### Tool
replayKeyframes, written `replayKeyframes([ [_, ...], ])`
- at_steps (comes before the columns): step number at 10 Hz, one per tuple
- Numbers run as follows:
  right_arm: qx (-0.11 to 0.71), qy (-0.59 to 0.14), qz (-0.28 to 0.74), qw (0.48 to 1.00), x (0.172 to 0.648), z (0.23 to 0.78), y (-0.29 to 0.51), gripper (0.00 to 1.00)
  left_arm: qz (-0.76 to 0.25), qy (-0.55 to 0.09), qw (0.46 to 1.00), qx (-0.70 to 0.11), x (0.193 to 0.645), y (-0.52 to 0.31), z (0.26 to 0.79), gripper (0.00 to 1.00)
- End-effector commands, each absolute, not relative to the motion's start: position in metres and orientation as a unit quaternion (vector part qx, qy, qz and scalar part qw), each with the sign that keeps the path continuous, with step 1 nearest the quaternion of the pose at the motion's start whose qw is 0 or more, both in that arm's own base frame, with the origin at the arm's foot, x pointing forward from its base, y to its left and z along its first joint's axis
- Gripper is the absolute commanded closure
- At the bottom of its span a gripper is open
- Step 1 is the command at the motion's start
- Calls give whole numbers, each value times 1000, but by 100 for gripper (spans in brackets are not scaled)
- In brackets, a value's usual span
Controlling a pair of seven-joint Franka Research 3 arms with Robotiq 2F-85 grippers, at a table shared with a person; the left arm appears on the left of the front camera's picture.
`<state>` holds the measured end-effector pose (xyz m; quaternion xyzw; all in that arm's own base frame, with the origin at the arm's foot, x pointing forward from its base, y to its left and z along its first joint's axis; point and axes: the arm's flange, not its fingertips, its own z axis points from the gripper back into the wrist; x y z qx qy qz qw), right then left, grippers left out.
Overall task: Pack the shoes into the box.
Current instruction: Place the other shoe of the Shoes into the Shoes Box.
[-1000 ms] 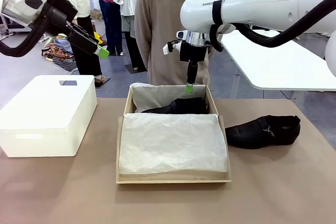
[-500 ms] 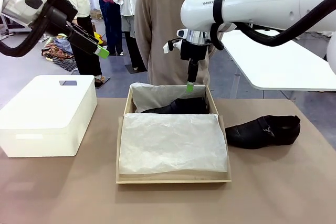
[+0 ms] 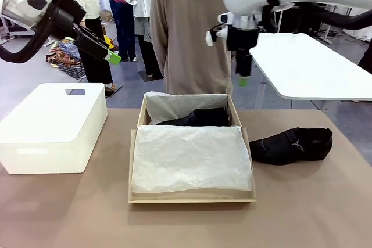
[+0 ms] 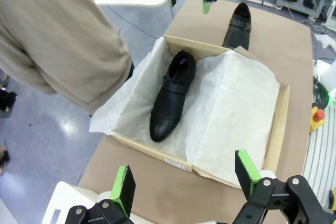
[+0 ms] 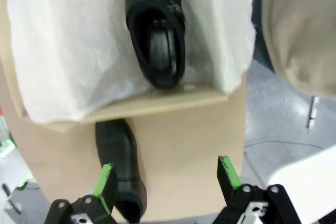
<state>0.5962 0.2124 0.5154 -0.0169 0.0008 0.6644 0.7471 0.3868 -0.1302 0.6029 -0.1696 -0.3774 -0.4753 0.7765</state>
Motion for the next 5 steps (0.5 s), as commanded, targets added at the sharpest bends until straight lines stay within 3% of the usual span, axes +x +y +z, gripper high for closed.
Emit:
replayKeyframes([
  [1, -49, -30, 667, 742, 566, 504, 172, 0, -483, -382, 768, -176, 387, -128, 599, 0],
  [5, -36, -55, 644, 763, 551, 499, 102, 0, -483, -382, 768, -176, 387, -128, 599, 0],
])
